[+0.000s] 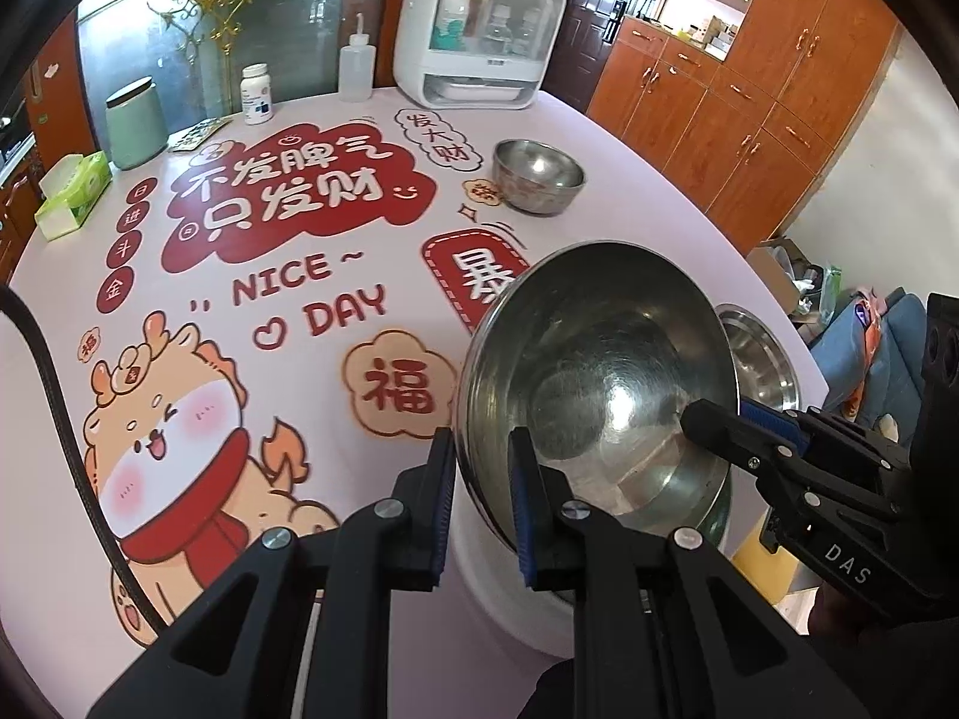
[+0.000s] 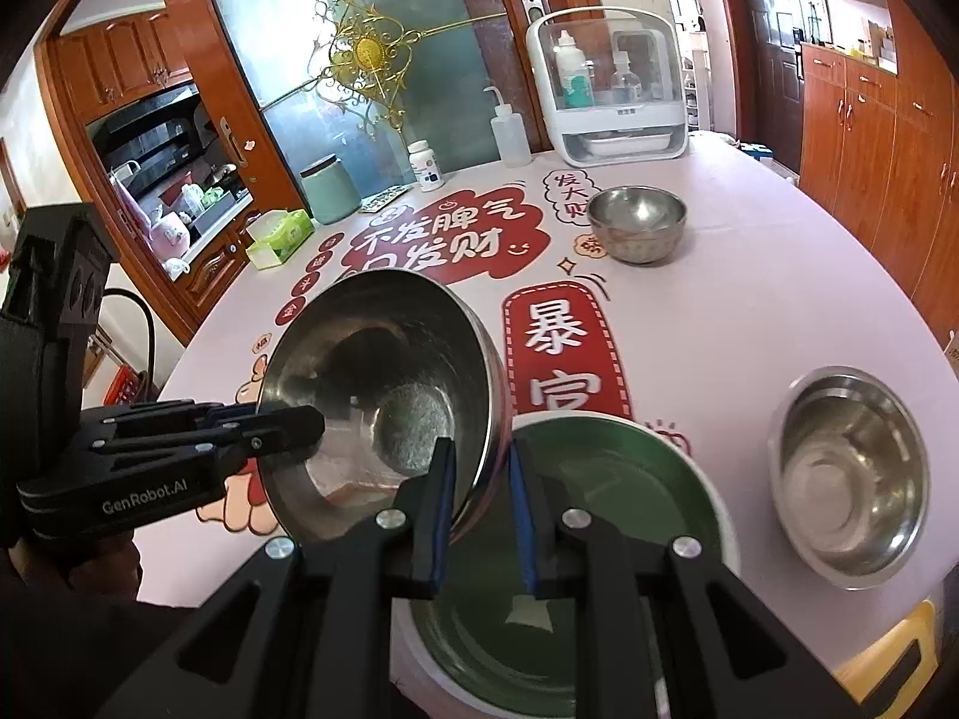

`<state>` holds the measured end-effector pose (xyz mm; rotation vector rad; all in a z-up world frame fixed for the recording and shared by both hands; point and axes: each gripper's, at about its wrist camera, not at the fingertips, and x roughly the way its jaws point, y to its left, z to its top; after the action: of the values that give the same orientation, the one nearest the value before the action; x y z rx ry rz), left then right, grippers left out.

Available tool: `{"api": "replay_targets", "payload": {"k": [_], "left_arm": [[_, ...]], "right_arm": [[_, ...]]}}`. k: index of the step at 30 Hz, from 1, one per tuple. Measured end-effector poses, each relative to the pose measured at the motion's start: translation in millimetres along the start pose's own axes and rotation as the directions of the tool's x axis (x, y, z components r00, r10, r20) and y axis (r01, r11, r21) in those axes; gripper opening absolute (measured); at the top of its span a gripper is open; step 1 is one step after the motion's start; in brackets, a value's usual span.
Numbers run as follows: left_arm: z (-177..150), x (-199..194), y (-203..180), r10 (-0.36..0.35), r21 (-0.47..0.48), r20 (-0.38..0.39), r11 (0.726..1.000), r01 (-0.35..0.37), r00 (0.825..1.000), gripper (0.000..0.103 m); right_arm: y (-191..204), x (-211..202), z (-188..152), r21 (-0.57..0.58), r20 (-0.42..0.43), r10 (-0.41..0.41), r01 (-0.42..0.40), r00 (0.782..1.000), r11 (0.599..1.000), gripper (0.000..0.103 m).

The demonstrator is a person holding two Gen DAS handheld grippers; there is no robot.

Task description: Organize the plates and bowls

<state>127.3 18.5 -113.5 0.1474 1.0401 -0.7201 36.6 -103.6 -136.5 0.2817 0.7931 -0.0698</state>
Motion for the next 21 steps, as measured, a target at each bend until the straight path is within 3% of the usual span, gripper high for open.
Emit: {"api": "replay_targets", "payload": {"k": [21], "left_arm": [[9.0,29.4,-130.8,-0.011,0.01,0.01,1.0,0.011,1.0,0.015]], "right_arm": [[-112.4,-53.9,2.6,-0.033,-0.026,-0.019,0.018,0.999,0.999,0.018]]}}
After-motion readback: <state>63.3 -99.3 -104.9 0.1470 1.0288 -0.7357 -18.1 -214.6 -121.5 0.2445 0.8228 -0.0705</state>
